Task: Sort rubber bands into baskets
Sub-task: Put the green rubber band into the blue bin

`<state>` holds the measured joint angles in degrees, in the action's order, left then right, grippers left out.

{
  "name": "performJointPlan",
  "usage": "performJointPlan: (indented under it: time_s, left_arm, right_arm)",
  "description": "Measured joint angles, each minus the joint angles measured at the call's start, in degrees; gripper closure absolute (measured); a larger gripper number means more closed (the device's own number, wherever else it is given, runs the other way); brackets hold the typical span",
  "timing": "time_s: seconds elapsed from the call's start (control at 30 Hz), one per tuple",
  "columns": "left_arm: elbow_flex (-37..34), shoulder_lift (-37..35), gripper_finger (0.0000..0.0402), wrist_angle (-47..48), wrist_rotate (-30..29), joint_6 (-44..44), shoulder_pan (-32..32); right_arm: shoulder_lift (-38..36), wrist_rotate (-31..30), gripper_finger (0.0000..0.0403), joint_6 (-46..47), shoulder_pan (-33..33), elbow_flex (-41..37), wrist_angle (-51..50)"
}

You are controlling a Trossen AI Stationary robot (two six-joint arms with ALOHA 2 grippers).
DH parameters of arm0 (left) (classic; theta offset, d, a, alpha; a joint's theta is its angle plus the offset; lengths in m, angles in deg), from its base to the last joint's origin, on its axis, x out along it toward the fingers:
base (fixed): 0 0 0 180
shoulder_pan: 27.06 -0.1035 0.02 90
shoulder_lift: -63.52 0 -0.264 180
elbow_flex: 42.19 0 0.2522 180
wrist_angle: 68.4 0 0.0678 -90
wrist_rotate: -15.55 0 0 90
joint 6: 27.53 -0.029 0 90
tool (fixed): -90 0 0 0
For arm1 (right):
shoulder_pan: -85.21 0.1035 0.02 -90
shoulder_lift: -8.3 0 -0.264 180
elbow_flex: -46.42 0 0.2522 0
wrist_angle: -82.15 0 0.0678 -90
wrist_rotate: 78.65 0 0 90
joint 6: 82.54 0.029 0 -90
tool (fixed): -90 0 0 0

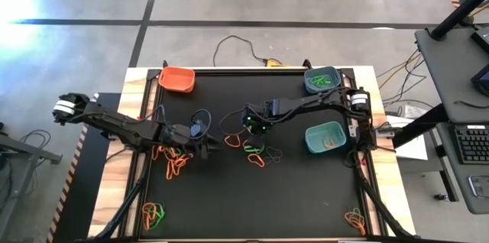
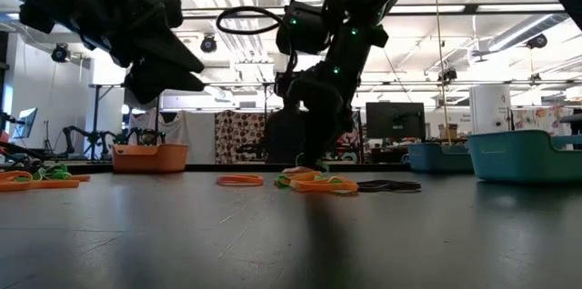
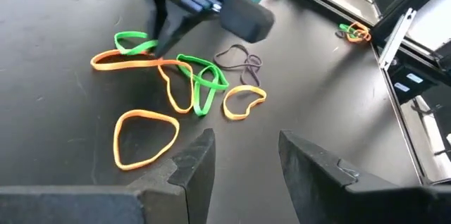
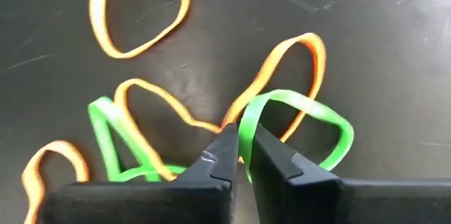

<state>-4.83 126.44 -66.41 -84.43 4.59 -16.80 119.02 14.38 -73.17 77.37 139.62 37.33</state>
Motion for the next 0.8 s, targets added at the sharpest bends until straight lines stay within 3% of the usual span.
performJointPlan:
  time_s: [0.23,0.4,0.7,0.8]
  left_arm:
    - [-2.88,-6.84,0.0260,2.75,0.00,0.11,-2.64]
    - [-2.99,-8.01,0.0260,6.37,2.00,-0.05,-3.97]
    - [-2.89,-4.67,0.0275,6.69,8.40,1.27,-5.30]
    - [-2.89,-4.01,0.0276,6.77,10.67,1.57,-6.50]
  right_arm:
    - [-2.62,0.38,0.0394,1.81,-0.09,0.00,-1.10]
    - [-8.76,-6.29,0.0394,0.98,-2.38,-1.35,-7.60]
    - [-25.02,-22.66,0.0394,10.36,-20.00,-13.99,-12.87]
    - [-29.02,-24.07,0.0394,14.27,-27.85,-17.92,-12.24]
